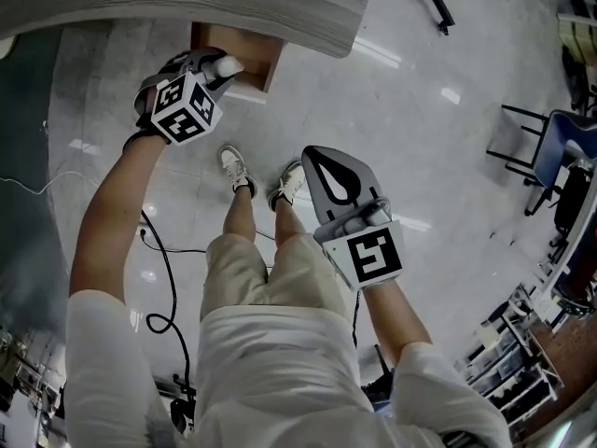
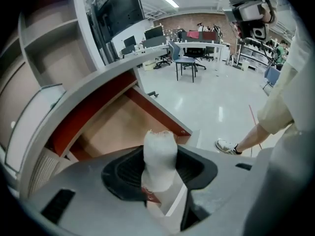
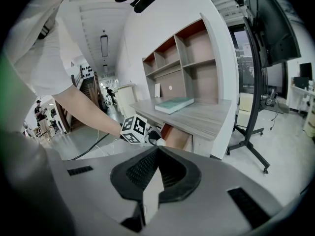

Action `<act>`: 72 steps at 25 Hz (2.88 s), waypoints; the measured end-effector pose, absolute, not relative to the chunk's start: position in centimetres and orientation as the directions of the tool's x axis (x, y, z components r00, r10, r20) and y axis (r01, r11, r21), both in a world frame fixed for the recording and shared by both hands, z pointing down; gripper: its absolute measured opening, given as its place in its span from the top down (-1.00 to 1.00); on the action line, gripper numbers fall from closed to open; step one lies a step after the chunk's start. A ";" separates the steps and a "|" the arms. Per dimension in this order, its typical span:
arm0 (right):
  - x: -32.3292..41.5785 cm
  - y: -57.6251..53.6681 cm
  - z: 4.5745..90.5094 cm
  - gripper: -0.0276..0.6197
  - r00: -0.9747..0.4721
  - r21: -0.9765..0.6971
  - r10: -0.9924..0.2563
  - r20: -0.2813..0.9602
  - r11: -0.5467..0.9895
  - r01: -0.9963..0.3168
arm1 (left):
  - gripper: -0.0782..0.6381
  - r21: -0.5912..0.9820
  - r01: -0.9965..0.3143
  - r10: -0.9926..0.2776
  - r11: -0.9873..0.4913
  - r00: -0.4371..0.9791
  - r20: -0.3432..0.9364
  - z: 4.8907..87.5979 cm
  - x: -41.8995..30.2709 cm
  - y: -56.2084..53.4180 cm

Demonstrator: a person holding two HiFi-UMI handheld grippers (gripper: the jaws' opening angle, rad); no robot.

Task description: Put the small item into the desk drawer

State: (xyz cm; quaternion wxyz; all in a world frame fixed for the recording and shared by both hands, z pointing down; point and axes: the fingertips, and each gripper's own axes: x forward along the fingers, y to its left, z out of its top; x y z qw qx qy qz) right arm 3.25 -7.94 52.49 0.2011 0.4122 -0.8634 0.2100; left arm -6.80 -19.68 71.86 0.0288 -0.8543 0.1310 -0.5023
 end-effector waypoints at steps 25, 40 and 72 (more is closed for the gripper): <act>6.1 -9.6 54.7 0.92 -0.530 -0.202 -0.651 0.544 0.511 -0.835 | 0.27 -0.132 -0.004 -0.129 -0.991 0.269 0.955 79.4 -5.3 -20.8; 7.1 -9.9 55.4 0.92 -0.510 -0.200 -0.655 0.558 0.490 -0.848 | 0.27 -0.076 -0.006 -0.076 -0.997 0.228 0.971 81.3 -5.0 -20.1; 6.9 -7.0 54.3 0.92 -0.474 -0.215 -0.685 0.554 0.432 -0.876 | 0.23 -0.003 -0.029 -0.010 -1.000 0.218 0.976 79.3 -4.5 -17.7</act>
